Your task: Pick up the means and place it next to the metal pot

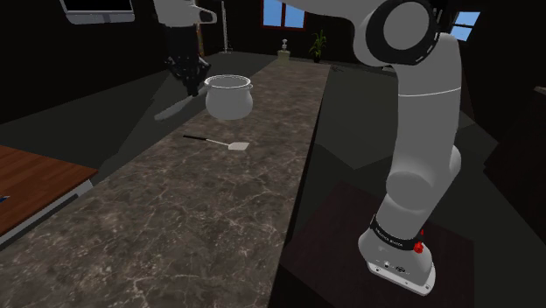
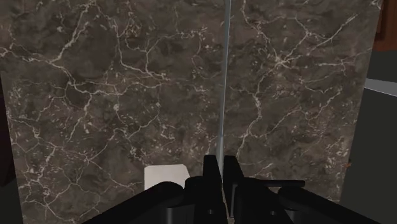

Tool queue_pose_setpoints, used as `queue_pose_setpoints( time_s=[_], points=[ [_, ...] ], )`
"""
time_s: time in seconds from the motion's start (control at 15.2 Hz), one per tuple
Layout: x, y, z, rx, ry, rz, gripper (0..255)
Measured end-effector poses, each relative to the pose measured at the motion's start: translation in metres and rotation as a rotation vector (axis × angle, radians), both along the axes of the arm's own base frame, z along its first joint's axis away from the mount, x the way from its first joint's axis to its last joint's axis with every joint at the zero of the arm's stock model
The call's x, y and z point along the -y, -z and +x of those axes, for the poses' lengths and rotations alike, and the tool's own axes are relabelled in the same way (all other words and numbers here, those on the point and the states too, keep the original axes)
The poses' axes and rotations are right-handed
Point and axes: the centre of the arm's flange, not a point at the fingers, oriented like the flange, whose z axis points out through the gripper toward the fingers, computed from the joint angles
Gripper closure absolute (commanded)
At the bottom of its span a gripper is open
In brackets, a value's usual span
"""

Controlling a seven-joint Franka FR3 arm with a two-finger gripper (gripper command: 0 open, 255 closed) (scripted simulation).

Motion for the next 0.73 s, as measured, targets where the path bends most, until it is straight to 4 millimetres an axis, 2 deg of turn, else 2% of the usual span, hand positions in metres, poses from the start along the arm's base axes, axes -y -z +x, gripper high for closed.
queue_pose_setpoints(
  time_s=[0.73],
  points=[
    [0.145, 0.001, 0.017, 0.000, 0.001, 0.000, 255]
  ],
)
